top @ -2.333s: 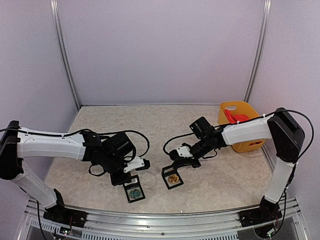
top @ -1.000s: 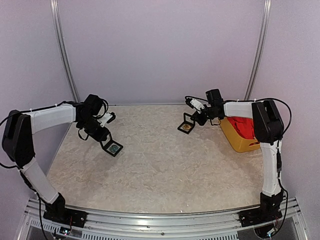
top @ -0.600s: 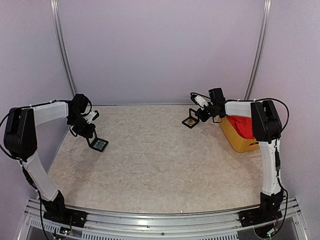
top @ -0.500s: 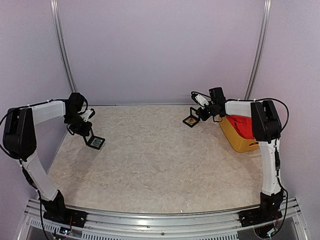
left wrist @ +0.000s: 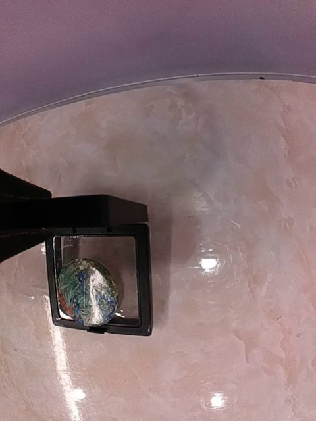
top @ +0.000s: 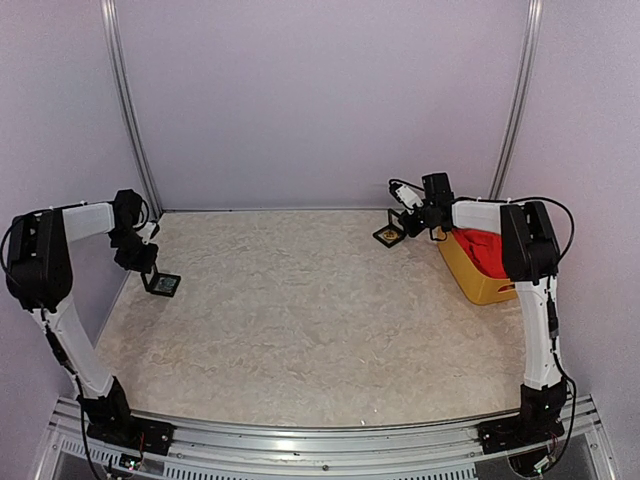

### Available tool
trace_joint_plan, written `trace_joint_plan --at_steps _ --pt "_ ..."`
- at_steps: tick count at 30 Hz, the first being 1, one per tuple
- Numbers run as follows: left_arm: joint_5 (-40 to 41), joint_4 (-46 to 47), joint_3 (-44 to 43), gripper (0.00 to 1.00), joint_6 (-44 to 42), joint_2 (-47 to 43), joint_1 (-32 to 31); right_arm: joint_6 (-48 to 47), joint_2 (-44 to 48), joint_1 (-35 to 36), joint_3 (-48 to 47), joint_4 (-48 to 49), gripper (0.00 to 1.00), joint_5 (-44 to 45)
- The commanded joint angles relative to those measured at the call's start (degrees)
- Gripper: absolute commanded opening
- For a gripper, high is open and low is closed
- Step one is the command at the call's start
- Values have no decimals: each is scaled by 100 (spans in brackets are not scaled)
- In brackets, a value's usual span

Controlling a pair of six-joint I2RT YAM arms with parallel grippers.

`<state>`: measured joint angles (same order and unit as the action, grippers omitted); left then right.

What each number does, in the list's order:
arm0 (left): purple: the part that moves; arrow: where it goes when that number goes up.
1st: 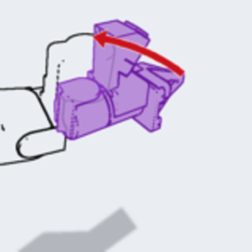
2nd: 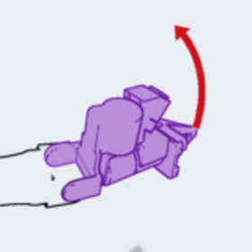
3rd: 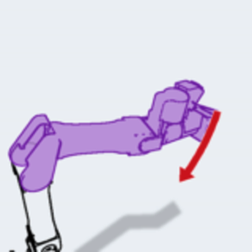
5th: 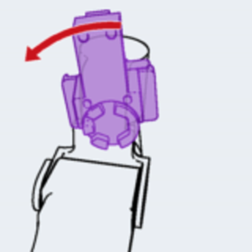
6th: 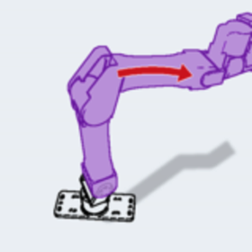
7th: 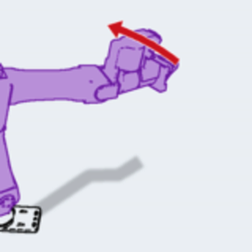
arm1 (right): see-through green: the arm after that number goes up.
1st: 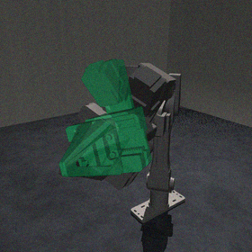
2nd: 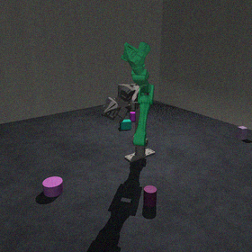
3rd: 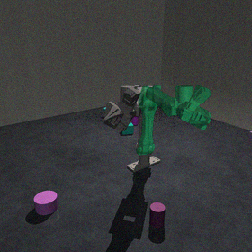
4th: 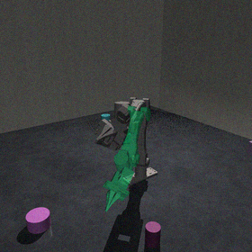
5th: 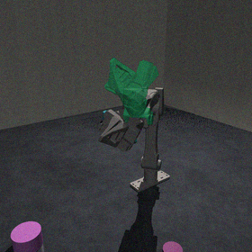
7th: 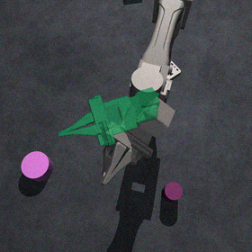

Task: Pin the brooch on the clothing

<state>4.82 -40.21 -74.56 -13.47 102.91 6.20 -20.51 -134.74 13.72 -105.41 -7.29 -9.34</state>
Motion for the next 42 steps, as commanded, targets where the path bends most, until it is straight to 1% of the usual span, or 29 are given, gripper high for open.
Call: trace_joint_plan --at_steps 1,9,19,21,24,25,27,28,29,30,31,33,35,36,37,38,40,42 --pt "120 266 -115 0 66 79 222 -49 -144 -63 -263 82 0 34" --pt "147 448 -12 0 86 93 463 9 -187 -97 -314 144 0 140" --pt "150 539 -32 0 115 245 770 -17 -269 -132 -411 228 0 522" --pt "193 554 -41 0 118 263 790 -24 -261 -133 -415 237 3 513" --pt "160 562 -45 0 142 273 800 -10 -220 -133 -396 273 13 570" --pt "164 552 -49 6 155 273 797 -11 -194 -136 -379 291 18 600" --pt "233 552 -58 34 206 228 795 -21 -115 -137 -281 377 30 663" --pt "235 572 -47 46 235 196 795 -31 -55 -133 -204 438 38 688" --pt "226 625 -35 55 268 110 800 -34 16 -137 -143 510 46 696" --pt "223 696 3 62 290 41 801 -43 88 -139 -86 572 52 678" --pt "213 796 32 65 301 -68 802 -41 162 -138 -41 605 56 653" --pt "237 1021 121 68 315 -329 803 -47 318 -130 28 674 60 596" --pt "234 1188 183 70 307 -571 799 -66 488 -124 79 716 65 520" --pt "240 1269 220 71 310 -755 796 -83 577 -121 100 712 69 451" --pt "235 1378 260 71 315 -867 795 -96 681 -121 121 711 71 367" --pt "223 1501 327 71 330 -1030 789 -117 775 -112 158 710 76 330" --pt "113 1873 534 71 329 -1446 732 -127 1097 -98 299 790 80 270" --pt "-88 2282 823 71 315 -1885 590 -88 1485 -90 584 1065 80 205"
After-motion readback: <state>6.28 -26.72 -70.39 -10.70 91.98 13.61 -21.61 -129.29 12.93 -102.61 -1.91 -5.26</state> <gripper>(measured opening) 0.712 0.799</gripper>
